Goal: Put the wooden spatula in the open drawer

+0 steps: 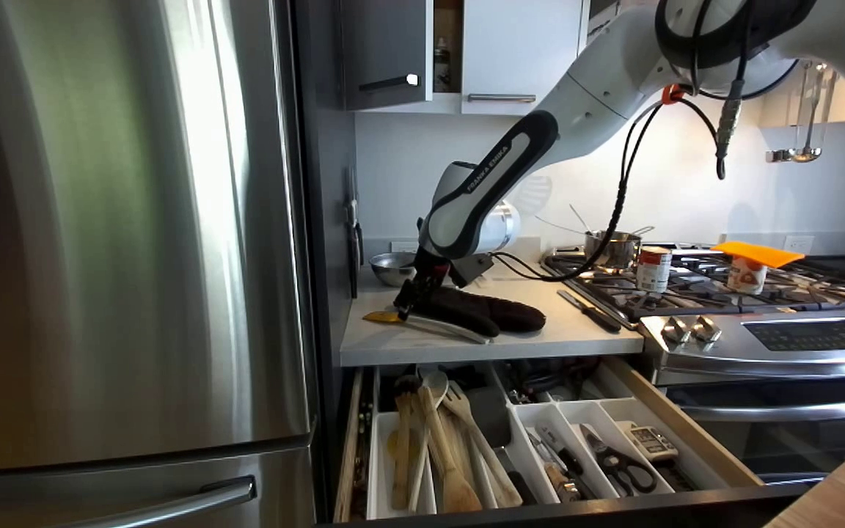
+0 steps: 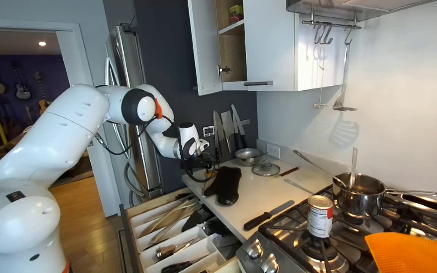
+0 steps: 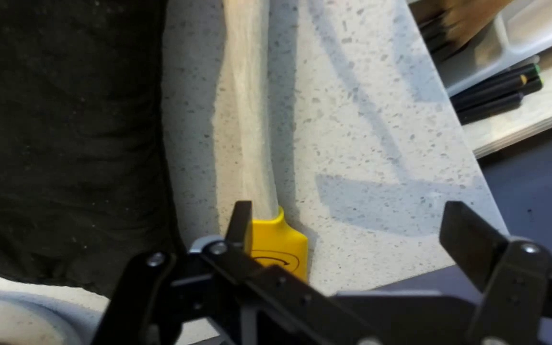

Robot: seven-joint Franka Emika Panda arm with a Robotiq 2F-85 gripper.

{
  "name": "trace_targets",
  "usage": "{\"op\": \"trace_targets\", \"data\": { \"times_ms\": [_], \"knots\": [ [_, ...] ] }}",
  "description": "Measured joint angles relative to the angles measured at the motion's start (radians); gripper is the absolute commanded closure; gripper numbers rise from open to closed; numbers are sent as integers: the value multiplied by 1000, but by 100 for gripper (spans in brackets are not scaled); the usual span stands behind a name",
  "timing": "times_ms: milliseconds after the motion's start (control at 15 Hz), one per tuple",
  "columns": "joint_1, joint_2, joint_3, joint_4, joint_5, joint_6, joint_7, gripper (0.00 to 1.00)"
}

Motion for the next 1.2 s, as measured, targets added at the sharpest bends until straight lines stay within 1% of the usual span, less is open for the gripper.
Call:
{"op": "trace_targets", "data": {
  "times_ms": [200, 667, 733, 800, 867, 933, 1133, 1200],
  "knots": [
    [-14, 30, 10, 23, 0, 0, -25, 0],
    [-72, 77, 42, 62, 0, 0, -84, 0],
    [-80, 83, 46, 68, 0, 0, -89, 5],
    [-87, 88, 51, 72, 0, 0, -93, 25],
    [-96, 94, 58, 75, 0, 0, -100, 30],
    [-103, 99, 65, 78, 0, 0, -106, 31],
    [-126, 114, 89, 88, 1, -2, -123, 56],
    [-131, 118, 94, 91, 2, -2, -126, 63]
  ]
}}
